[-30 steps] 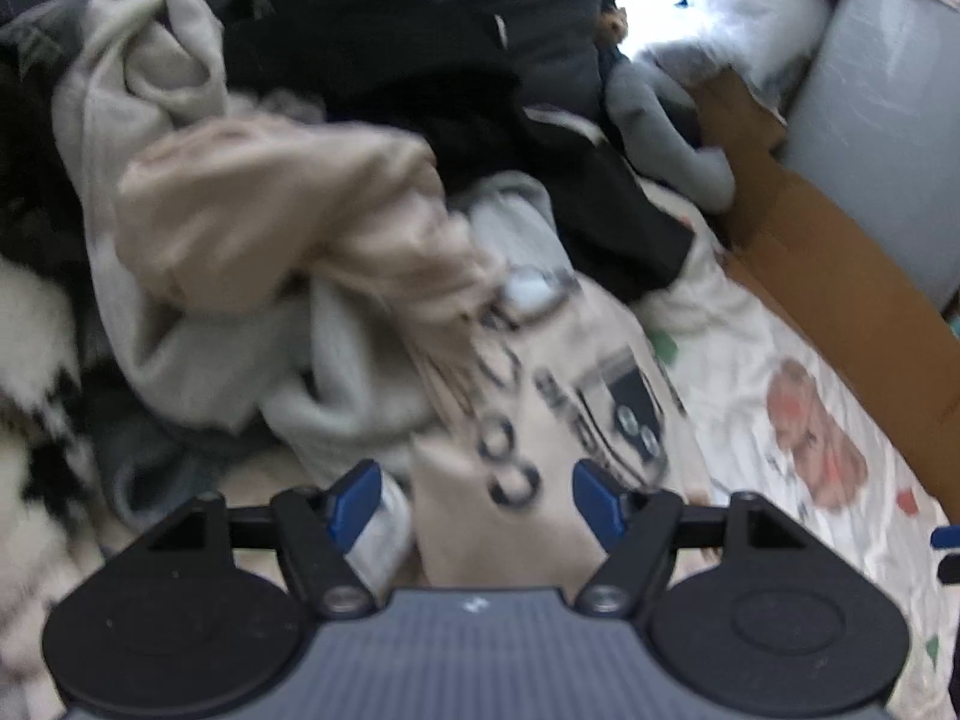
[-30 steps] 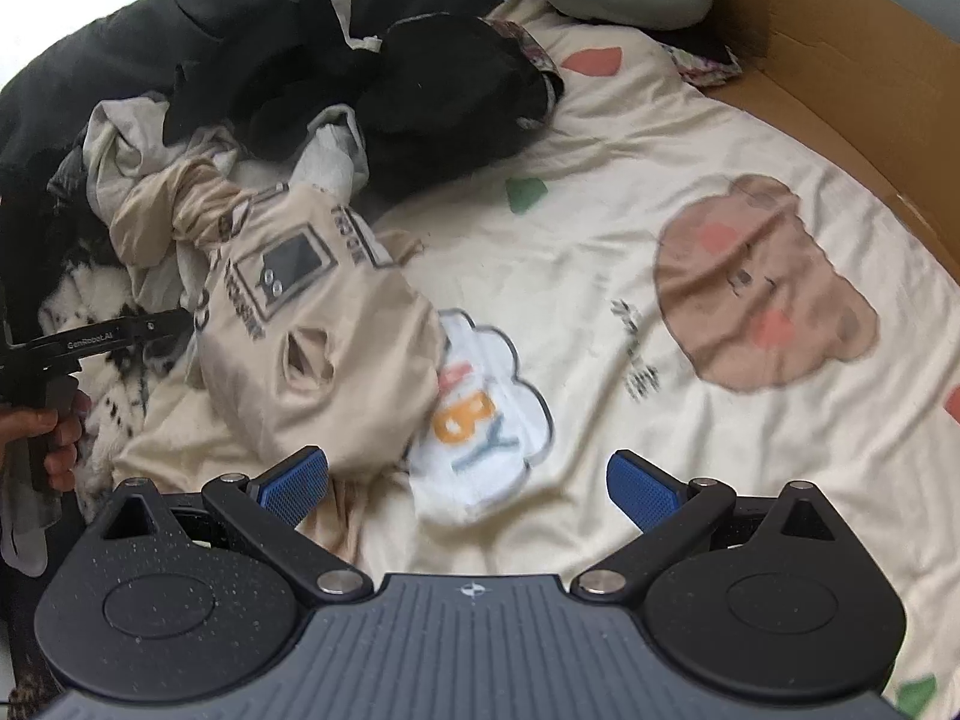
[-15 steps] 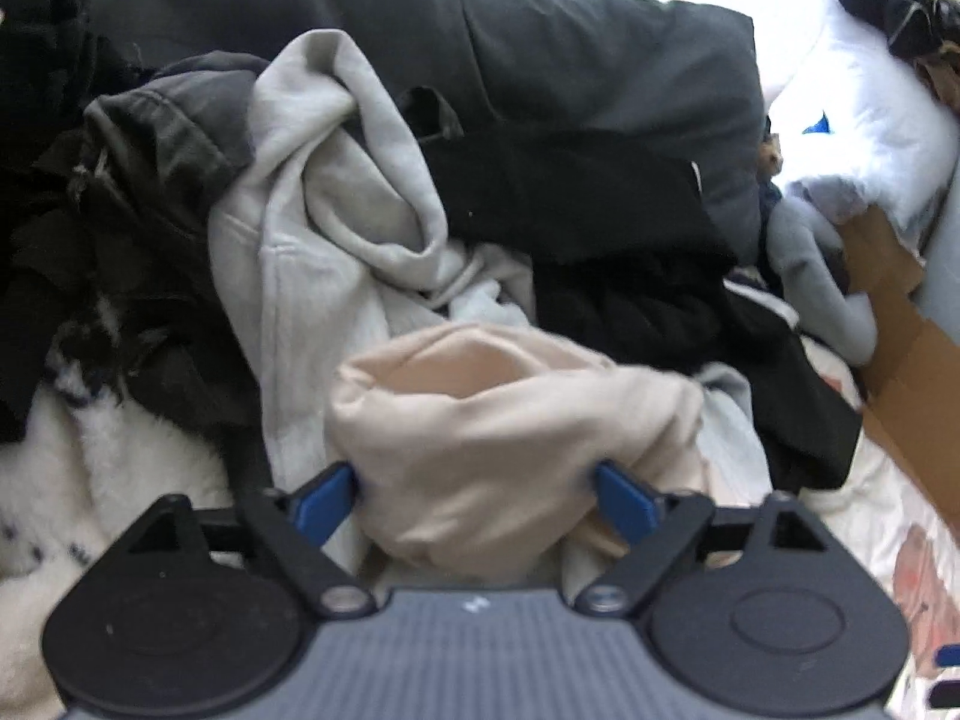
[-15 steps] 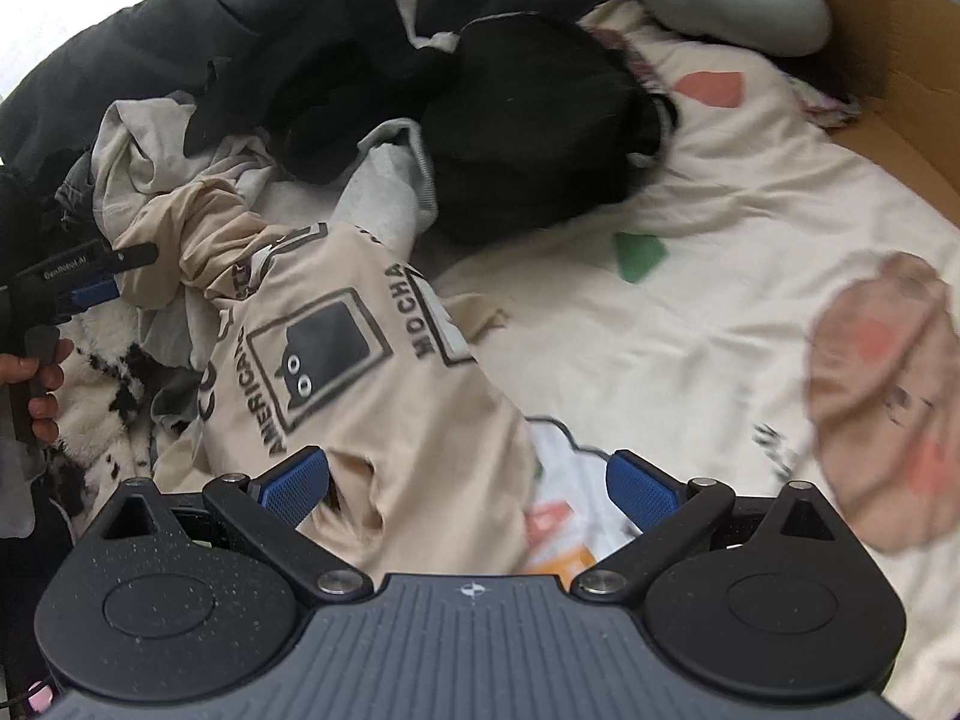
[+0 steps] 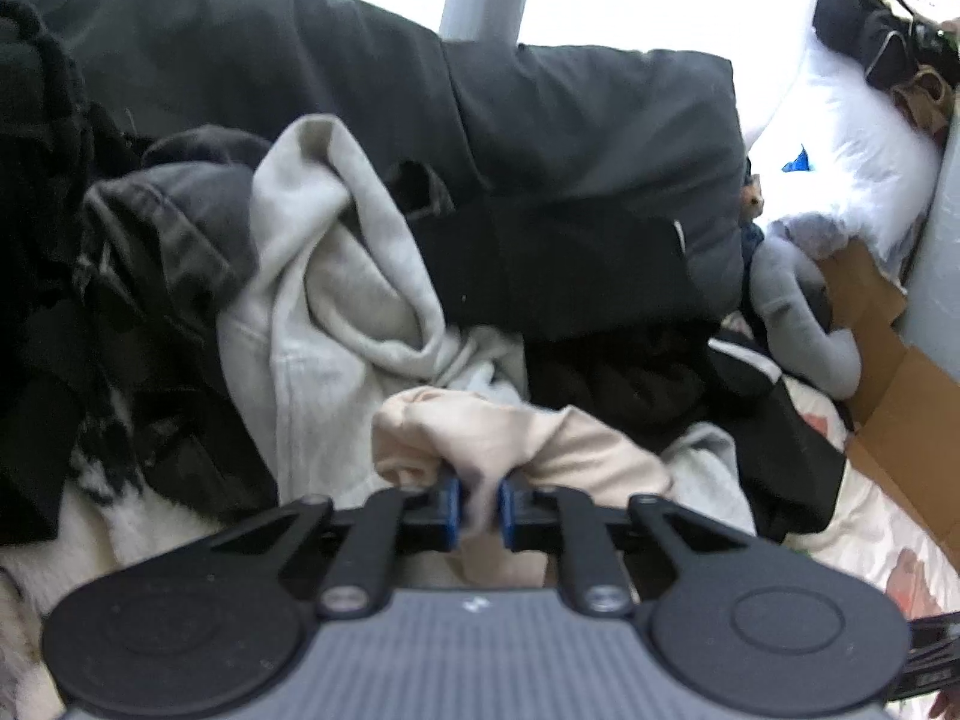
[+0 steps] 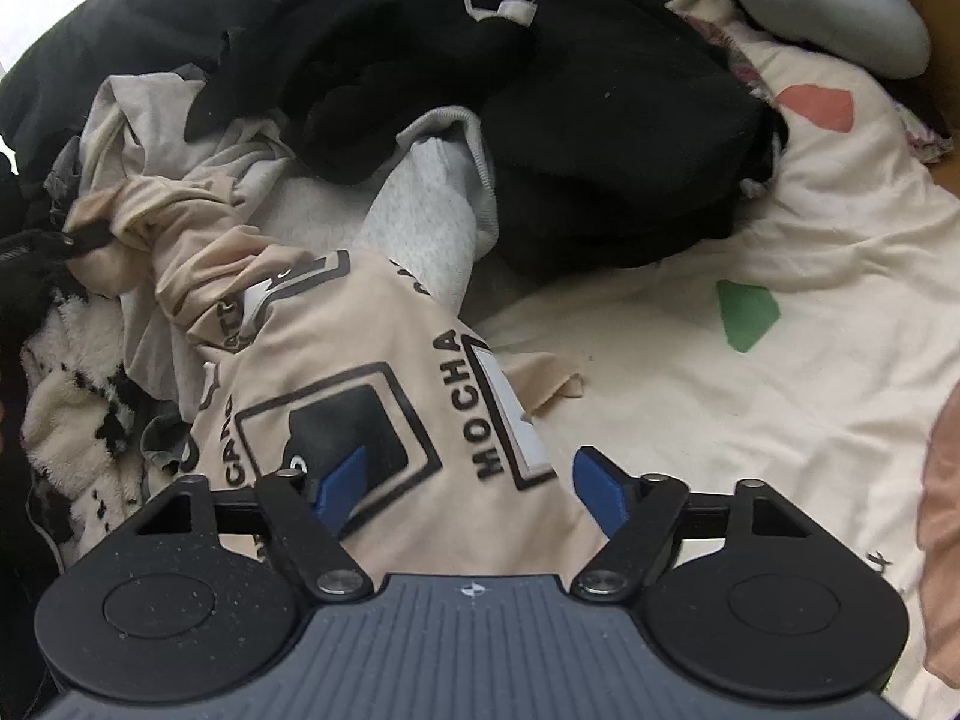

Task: Fold clothes
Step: 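Grasp the beige T-shirt with the right tool while the left tool holds it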

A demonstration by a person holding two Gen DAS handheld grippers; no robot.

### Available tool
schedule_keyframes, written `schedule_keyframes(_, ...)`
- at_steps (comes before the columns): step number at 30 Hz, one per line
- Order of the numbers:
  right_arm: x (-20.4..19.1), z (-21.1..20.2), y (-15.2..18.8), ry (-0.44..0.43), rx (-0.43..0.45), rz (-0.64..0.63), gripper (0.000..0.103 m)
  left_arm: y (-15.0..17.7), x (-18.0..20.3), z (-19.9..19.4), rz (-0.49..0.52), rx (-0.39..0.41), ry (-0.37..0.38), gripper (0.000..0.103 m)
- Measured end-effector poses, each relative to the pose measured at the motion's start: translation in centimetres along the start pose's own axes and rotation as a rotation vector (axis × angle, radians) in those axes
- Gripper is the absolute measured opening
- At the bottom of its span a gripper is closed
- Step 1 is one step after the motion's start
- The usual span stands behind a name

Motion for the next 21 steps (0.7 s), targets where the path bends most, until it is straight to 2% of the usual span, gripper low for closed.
schedule_keyframes(1, 0.0, 0.5, 0.0, -0.009, -0.013, 0.003, 0.062, -0.2, 0.1, -0.1, 0.002, 0.004, 0.005, 0.013)
schedule_keyframes(2, -0.1, 0.8, 0.0, -0.019, -0.030, 0.006, 0.038, -0.4, 0.2, 0.0, 0.007, 0.005, 0.010, 0.013)
schedule_keyframes(4, -0.1, 1.3, 0.1, -0.026, -0.065, 0.006, 0.001, -0.8, 0.5, -0.1, 0.016, 0.010, 0.021, 0.012)
schedule_keyframes(9, -0.1, -1.2, 0.1, -0.026, -0.041, -0.034, 0.000, -2.1, 1.9, -0.5, 0.026, 0.042, 0.060, 0.012)
schedule_keyframes(21, 1.3, -11.4, 1.5, 0.006, -0.015, -0.057, 0.000, -3.4, 7.8, -0.7, 0.027, 0.079, 0.202, 0.012)
Point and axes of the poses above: each gripper's, at about its wrist camera, not at the fingertips, and z roughly the way its jaws point, x to its right, y to its underside, the point moved 1 cm from there along z, roughly the way its jaws point, and after that the axes turned 15 degrees about x, right-handed, at the moved point
